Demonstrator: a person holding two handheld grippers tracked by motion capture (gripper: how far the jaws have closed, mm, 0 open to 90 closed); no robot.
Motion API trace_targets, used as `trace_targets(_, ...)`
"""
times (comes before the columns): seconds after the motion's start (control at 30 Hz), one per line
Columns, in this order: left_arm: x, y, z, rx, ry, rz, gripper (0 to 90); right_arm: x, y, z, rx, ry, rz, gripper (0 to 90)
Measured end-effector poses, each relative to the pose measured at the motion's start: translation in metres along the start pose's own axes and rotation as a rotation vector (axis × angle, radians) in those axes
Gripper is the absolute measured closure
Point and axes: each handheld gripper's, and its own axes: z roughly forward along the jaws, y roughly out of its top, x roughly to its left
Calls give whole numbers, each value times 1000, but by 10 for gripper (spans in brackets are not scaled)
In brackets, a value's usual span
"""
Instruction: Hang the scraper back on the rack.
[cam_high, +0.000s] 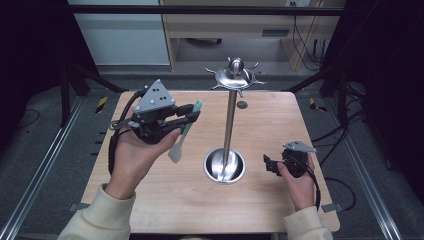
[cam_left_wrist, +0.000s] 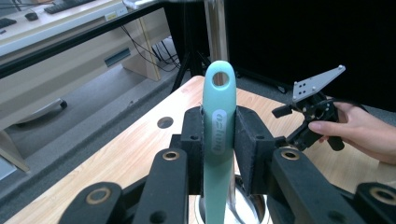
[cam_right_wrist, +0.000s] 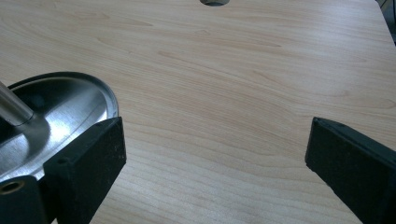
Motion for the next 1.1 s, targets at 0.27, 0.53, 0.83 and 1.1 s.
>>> trace_targets(0.27, -3, 6, 7, -34, 30, -18, 742, 2, 0, 1, 2, 9, -16, 73)
trace_targets(0.53, -2, 12, 7, -48, 31, -18, 742, 0, 0, 1, 9, 10, -21, 91)
trace_targets(0.83, -2, 15, 8, -51, 25, -23, 742, 0, 0, 1, 14, 5, -10, 111)
trace_targets(1.1, 0, 19, 4, -66, 20, -33, 742, -2, 0, 1, 14, 4, 0, 116)
